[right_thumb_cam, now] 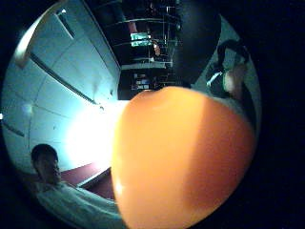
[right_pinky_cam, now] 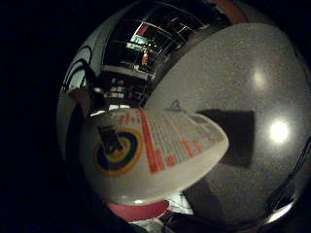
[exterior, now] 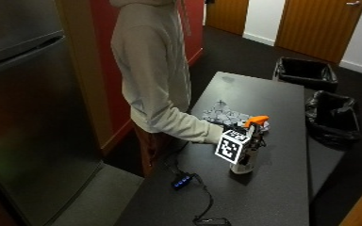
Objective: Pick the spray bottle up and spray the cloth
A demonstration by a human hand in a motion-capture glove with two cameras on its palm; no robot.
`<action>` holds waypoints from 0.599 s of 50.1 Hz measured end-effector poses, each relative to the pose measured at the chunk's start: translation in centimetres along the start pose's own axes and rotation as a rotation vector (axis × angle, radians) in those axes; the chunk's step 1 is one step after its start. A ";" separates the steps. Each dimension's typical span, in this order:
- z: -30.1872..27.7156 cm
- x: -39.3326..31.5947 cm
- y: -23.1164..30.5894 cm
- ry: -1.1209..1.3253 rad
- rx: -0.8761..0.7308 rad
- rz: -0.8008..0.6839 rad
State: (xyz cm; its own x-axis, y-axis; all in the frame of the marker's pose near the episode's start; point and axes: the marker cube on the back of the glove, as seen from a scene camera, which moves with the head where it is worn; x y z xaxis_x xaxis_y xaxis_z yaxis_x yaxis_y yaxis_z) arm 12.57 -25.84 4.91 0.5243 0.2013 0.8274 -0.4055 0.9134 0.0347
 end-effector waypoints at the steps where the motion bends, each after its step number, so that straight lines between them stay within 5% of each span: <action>1: 0.4 -0.2 0.0 0.014 -0.039 0.004; 14: 6.0 -8.0 -0.7 0.152 -0.270 -0.048; 30: 11.0 -17.0 4.5 1.054 -0.511 -0.236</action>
State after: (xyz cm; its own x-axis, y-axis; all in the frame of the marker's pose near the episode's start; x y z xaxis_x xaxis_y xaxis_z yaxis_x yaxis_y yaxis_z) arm -6.37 -29.07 -2.83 0.9988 -0.0174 -0.0449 0.0031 0.9537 -0.3008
